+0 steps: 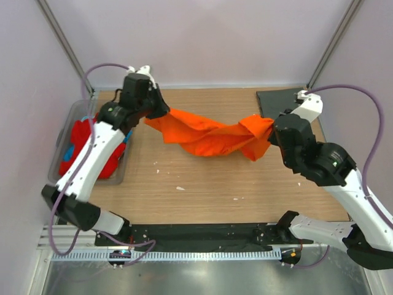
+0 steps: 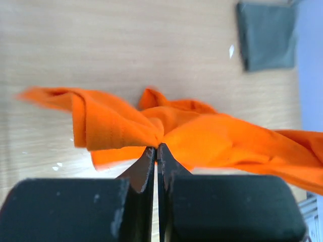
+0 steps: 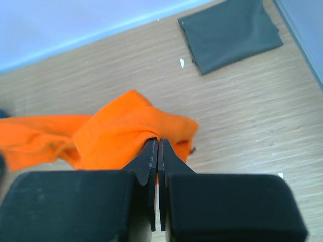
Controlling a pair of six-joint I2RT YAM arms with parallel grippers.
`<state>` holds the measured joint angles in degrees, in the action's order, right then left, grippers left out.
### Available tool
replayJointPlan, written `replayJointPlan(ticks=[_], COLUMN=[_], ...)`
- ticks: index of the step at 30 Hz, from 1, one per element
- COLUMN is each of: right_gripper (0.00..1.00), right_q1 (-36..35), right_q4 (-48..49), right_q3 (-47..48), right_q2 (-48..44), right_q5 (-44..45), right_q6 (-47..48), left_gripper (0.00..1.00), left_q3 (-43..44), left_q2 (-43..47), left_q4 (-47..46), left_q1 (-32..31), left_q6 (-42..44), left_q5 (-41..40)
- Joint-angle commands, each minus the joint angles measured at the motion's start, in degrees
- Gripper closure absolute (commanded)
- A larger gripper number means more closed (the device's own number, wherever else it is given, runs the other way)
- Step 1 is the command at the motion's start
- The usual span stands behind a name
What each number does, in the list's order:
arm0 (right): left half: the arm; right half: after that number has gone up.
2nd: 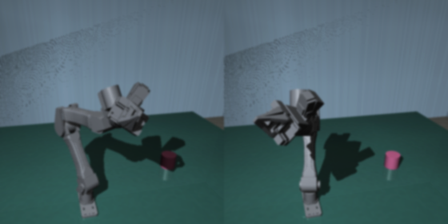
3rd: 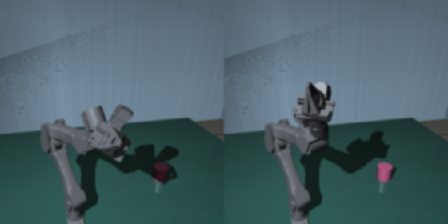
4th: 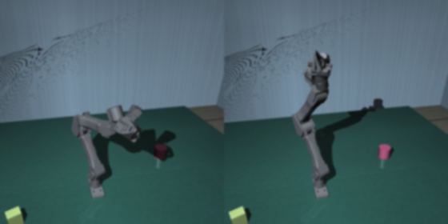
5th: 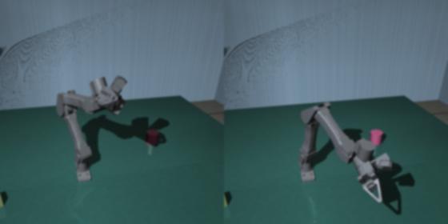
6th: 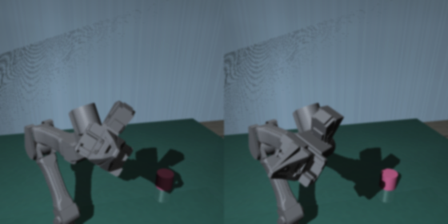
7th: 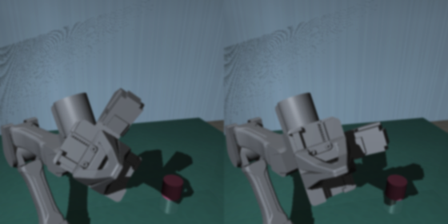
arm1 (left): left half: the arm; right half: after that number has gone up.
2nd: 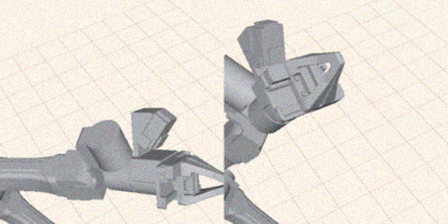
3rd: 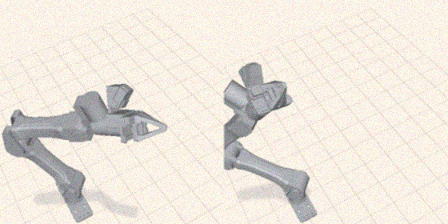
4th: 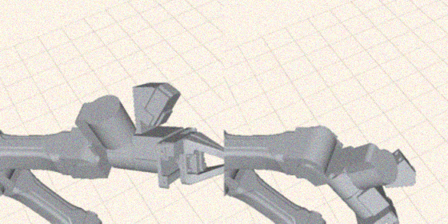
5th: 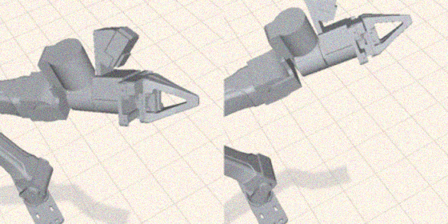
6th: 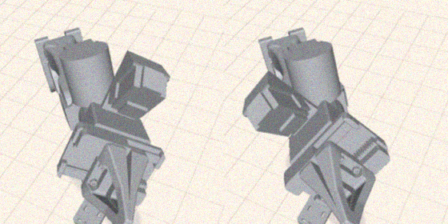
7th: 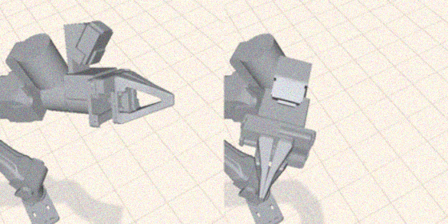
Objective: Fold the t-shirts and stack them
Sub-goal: Flatten the tshirt out
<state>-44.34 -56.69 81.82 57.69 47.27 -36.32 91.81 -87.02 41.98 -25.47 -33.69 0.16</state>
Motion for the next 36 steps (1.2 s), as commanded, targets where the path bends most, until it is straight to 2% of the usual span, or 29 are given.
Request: replayJointPlan(ticks=[1,5,9,13,18,21,24,27,30,32,34,36], right_gripper=[0.99,0.99,0.99,0.99,0.99,0.99,0.99,0.99,0.99,0.99,0.99,0.99], right_q1=[0.3,0.3,0.3,0.3,0.4,0.4,1.4,3.9,7.4,9.5,12.2,13.2], right_q4=[-3.5,-6.1,-6.2,-4.7,-0.9,2.2,4.8,7.2,10.7,12.9,13.6,14.2], right_q3=[4.8,4.9,2.7,-5.7,-19.8,-25.5,-27.4,-27.5,-27.8,-28.3,-28.3,-28.4], right_q2=[-0.7,-1.9,-3.4,-4.3,-6.7,-6.9,-3.3,-0.2,1.8,2.6,3.0,3.3], right_q5=[3.8,3.0,3.1,2.7,-5.4,-7.3,-6.5,-6.6,-8.1,-9.0,-10.6,-11.9], right_q6=[0.9,-0.3,-1.1,-1.6,-5.6,-6.7,-6.1,-3.7,-0.7,0.7,1.3,1.9], left_gripper=[1.00,1.00,1.00,1.00,1.00,1.00,1.00,1.00,0.87,0.85,0.60,0.48], left_q3=[1.7,0.9,-0.6,-3.9,-11.5,-13.1,-10.5,-3.4,5.2,11.1,14.5,14.1], left_q2=[5.1,8.4,7.1,3.6,-1.7,-4.0,-10.0,-18.0,-24.1,-26.4,-28.4,-26.5], left_q4=[10.5,12.6,12.9,11.7,9.7,7.5,7.2,6.6,5.4,5.1,8.3,10.0], left_q1=[0.2,0.2,0.2,0.2,0.2,0.2,0.4,1.4,2.7,2.8,3.0,2.7], left_q6=[2.7,3.8,4.2,4.8,6.3,6.6,7.8,9.3,10.5,10.9,10.9,10.9], left_q5=[-8.3,-10.1,-8.8,-5.3,-2.6,-1.2,-2.0,-0.5,3.2,2.6,0.3,-4.4])
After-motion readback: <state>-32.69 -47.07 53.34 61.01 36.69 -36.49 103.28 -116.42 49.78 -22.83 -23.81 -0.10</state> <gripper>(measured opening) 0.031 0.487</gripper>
